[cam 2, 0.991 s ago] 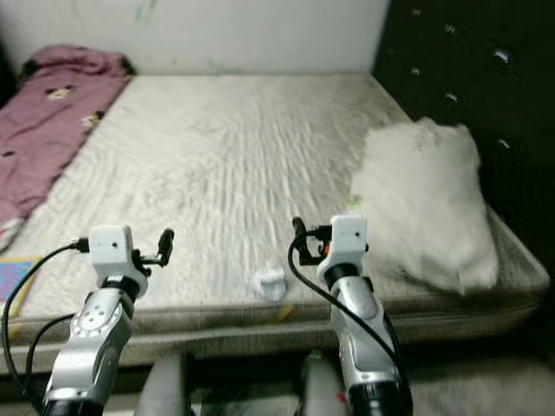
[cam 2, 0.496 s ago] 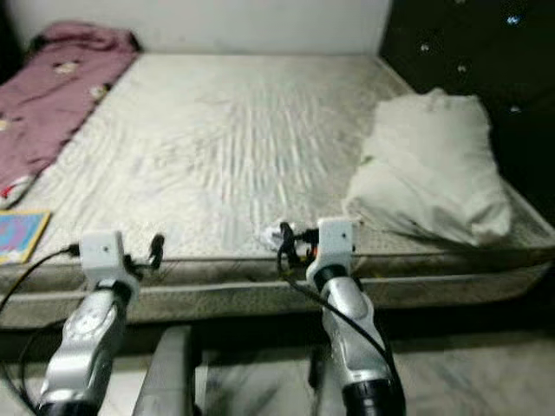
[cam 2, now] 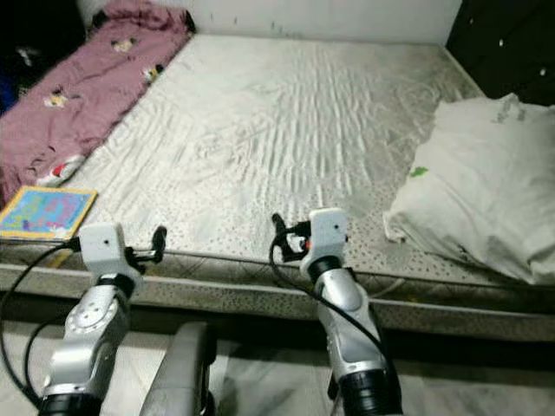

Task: Clean up the room

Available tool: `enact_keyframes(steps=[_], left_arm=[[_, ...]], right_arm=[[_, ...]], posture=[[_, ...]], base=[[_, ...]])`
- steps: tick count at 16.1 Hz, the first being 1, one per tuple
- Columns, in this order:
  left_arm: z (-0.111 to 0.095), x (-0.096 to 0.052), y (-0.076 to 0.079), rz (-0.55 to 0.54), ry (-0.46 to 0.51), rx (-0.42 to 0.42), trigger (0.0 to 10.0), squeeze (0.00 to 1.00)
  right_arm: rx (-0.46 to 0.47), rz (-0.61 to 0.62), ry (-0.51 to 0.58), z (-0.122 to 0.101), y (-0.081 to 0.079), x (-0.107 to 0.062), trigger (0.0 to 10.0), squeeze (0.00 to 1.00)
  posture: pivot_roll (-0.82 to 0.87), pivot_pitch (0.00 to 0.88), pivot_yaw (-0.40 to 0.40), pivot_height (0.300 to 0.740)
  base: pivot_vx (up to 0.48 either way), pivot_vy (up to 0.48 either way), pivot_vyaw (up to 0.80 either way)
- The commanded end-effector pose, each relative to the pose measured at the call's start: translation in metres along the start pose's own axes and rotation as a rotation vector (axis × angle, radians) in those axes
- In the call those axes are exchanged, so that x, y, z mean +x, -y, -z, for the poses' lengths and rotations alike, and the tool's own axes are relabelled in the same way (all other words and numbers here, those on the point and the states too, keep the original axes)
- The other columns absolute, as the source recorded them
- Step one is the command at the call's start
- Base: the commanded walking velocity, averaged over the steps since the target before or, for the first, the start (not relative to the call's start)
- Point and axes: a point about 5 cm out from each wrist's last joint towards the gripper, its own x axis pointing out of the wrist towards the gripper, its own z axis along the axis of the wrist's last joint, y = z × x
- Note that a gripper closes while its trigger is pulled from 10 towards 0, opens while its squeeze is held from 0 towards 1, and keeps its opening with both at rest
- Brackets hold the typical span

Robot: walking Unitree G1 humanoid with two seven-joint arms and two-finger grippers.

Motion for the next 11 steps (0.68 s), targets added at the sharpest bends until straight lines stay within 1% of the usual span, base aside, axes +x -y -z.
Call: enact_keyframes(steps=[1,5,7,8,11], left_arm=[[-0.0015,0.0013,0.0006,0.007,0.000,0.000,10.0,0.00],[-0.0020,0.0019,0.0011,0.018,0.002,-0.003,10.0,0.00],[-0.0016,0.0017,0.0012,0.016,0.003,-0.008,10.0,0.00],[-0.0015,0.0016,0.0013,0.016,0.002,-0.008,10.0,0.00],[-0.0006,0.0015,0.0011,0.015,-0.003,-0.003,10.0,0.00]], right_arm=[[0.003,0.014,-0.002,0.0011,0.0025,-0.0007,10.0,0.00],[0.001,0.008,0.001,0.0013,0.0016,-0.0002,10.0,0.00],[0.002,0.007,-0.001,0.0020,0.0016,-0.0003,10.0,0.00],[0.002,0.007,0.000,0.0020,0.0016,-0.0003,10.0,0.00],[0.001,0.005,-0.002,0.0028,0.0015,-0.0005,10.0,0.00]], posture=[[0.02,0.000,0.002,0.565],[0.03,0.000,0.002,0.560],[0.03,0.000,0.003,0.530],[0.03,0.000,0.003,0.525],[0.03,0.000,0.004,0.525]], base=[[0.000,0.000,0.00],[0.000,0.000,0.00],[0.000,0.000,0.00],[0.000,0.000,0.00],[0.000,0.000,0.00]])
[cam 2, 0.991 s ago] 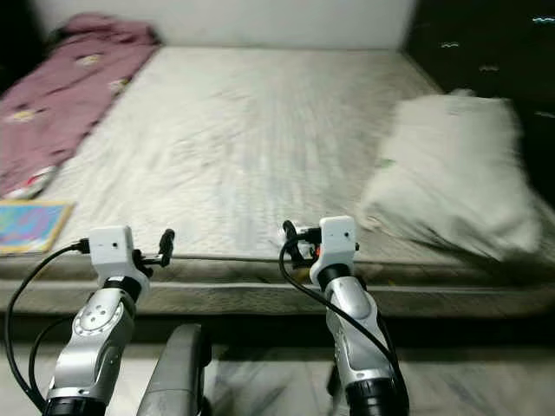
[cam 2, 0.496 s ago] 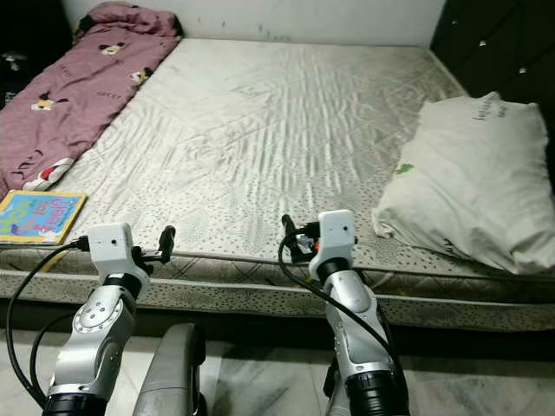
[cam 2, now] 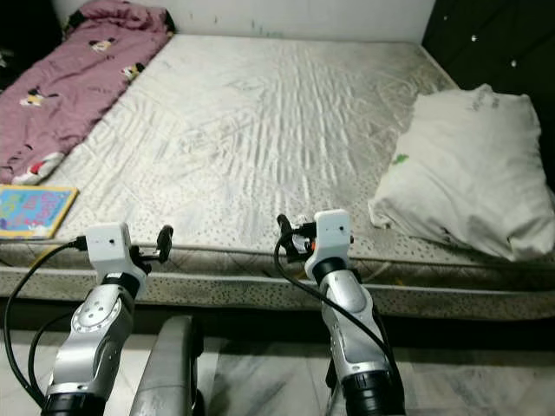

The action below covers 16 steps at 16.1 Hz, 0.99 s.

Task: Clean up the room

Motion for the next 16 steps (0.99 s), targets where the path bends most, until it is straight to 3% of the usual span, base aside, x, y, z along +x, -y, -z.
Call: enact_keyframes(steps=[1,6,10,16], left_arm=[[-0.0003,0.0009,0.0001,0.006,-0.004,0.002,10.0,0.00],[0.0011,0.0002,0.0004,0.006,-0.008,0.005,10.0,0.00],[0.0013,-0.0001,0.0004,0.012,-0.007,0.004,10.0,0.00],[-0.0009,0.0015,0.0008,0.015,-0.003,-0.002,10.0,0.00]], right_arm=[[-0.002,-0.003,-0.006,0.0017,-0.0006,0.0004,10.0,0.00],[-0.039,-0.027,-0.005,0.0022,-0.0039,0.0004,10.0,0.00],[-0.042,-0.030,-0.009,0.0035,-0.0049,0.0002,10.0,0.00],[-0.040,-0.027,-0.012,0.0028,-0.0048,0.0026,10.0,0.00]], posture=[[0.03,0.000,0.003,0.525],[0.03,0.000,-0.001,0.525],[0.03,0.000,-0.001,0.525],[0.03,0.000,0.000,0.525]], base=[[0.000,0.000,0.00],[0.049,0.000,0.00],[0.333,0.000,0.43],[0.358,0.000,0.00]])
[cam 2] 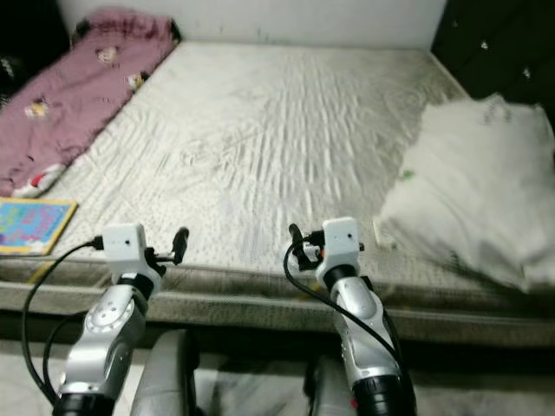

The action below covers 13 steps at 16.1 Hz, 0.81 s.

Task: Clean up the room

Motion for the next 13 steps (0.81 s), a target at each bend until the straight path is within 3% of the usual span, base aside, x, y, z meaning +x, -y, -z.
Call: enact_keyframes(steps=[1,7,9,13], left_arm=[[-0.002,0.001,-0.007,-0.027,0.002,0.002,10.0,0.00],[-0.002,0.002,-0.007,-0.030,-0.003,-0.007,10.0,0.00],[-0.002,0.002,-0.007,-0.032,-0.006,-0.006,10.0,0.00],[-0.003,0.001,-0.010,-0.085,-0.022,0.027,10.0,0.00]], right_arm=[[0.001,-0.030,0.011,-0.003,-0.009,0.002,10.0,0.00],[0.000,-0.032,0.007,-0.003,-0.008,0.003,10.0,0.00],[0.002,-0.044,0.000,-0.002,-0.009,0.003,10.0,0.00],[-0.087,-0.195,-0.099,0.009,-0.010,0.012,10.0,0.00]], posture=[[0.03,0.000,-0.001,0.525],[0.03,0.000,-0.003,0.525],[0.03,0.000,-0.005,0.505],[0.04,0.000,-0.009,0.500]], base=[[0.000,0.000,0.00],[0.000,0.000,0.00],[0.000,0.000,0.00],[0.000,0.000,0.00]])
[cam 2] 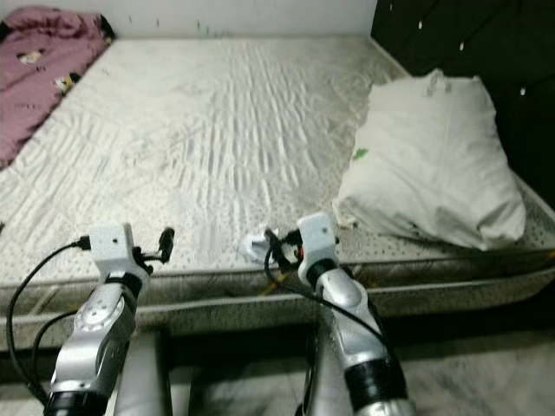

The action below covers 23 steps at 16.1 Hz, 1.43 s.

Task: Clean up the room

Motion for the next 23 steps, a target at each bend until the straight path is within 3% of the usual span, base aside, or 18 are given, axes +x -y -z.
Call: enact_keyframes(steps=[1,6,8,12,16,21,23], left_arm=[[-0.006,-0.004,-0.004,-0.031,0.012,0.025,10.0,0.00],[-0.007,-0.039,-0.029,-0.133,0.016,0.056,10.0,0.00],[-0.007,-0.044,-0.031,-0.145,0.015,0.057,10.0,0.00],[-0.011,-0.055,-0.031,-0.154,0.011,0.068,10.0,0.00],[-0.014,-0.060,-0.032,-0.154,0.007,0.084,10.0,0.00],[-0.016,-0.066,-0.033,-0.163,-0.007,0.095,10.0,0.00],[-0.018,-0.064,-0.032,-0.158,-0.009,0.095,10.0,0.00]], right_arm=[[-0.031,-0.052,-0.008,-0.004,-0.002,0.008,10.0,0.00],[-0.065,-0.134,0.006,-0.013,-0.016,0.031,10.0,0.00],[-0.112,-0.182,0.001,-0.013,-0.025,0.037,10.0,0.00],[-0.119,-0.217,-0.054,-0.012,-0.041,0.054,10.0,0.00],[-0.114,-0.136,-0.068,-0.018,-0.048,0.065,10.0,0.00],[-0.062,0.010,-0.185,-0.008,-0.034,0.066,10.0,0.00],[-0.043,0.105,-0.307,0.012,-0.019,0.057,10.0,0.00]], posture=[[0.07,0.000,-0.016,0.500],[0.18,0.009,-0.044,0.500],[0.21,0.015,-0.055,0.500],[0.25,0.033,-0.056,0.500],[0.29,0.060,-0.058,0.500],[0.30,0.072,-0.059,0.500],[0.30,0.075,-0.059,0.500]], base=[[0.000,0.000,0.00],[0.000,0.000,0.00],[0.000,0.000,0.00],[0.000,0.000,0.00],[0.000,0.000,0.00],[0.000,0.000,0.00],[0.000,0.000,0.00]])
